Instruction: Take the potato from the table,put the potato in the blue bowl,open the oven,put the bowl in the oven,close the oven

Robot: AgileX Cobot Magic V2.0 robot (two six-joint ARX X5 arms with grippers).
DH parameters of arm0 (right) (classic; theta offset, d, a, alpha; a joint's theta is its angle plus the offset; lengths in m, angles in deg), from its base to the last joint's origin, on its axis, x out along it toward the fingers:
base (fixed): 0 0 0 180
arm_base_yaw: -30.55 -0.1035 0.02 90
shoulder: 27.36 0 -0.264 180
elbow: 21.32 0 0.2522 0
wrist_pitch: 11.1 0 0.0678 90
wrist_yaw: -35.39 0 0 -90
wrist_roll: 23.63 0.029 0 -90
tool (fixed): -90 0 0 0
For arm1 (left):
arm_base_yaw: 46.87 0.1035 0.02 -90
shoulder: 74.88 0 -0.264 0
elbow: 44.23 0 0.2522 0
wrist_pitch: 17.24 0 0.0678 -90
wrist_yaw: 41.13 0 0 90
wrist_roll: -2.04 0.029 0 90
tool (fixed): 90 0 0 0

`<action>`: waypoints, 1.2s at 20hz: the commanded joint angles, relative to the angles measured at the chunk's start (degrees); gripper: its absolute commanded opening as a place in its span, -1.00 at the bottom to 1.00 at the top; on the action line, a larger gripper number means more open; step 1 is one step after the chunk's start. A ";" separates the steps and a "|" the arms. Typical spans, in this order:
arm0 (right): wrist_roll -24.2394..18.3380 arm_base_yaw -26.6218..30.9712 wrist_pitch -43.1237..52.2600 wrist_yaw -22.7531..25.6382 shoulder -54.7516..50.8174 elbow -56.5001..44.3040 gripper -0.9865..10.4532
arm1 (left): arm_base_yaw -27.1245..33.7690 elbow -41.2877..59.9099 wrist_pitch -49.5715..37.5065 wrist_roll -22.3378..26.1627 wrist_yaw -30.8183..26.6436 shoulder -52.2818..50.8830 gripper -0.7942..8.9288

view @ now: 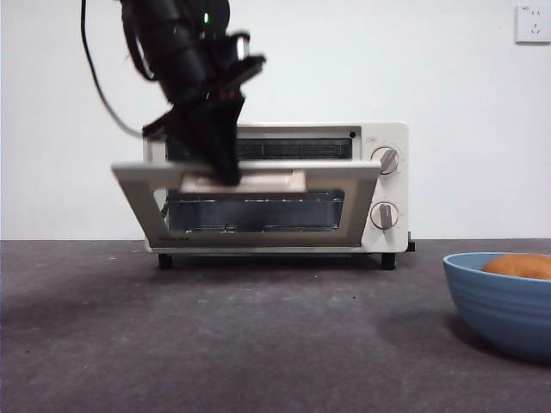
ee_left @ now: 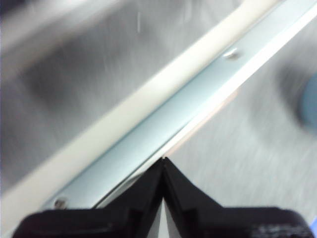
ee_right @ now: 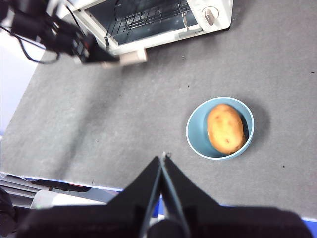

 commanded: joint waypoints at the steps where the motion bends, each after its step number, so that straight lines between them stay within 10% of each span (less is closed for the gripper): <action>1: 0.35 -0.04 -1.40 -0.15 -0.26 0.07 -0.84 | 1.16 2.82 -4.37 0.46 -5.68 2.56 -0.85; 24: 0.28 -0.04 -1.40 -0.15 -0.26 0.07 -0.84 | -3.98 5.75 0.26 -2.01 -8.85 2.56 -0.85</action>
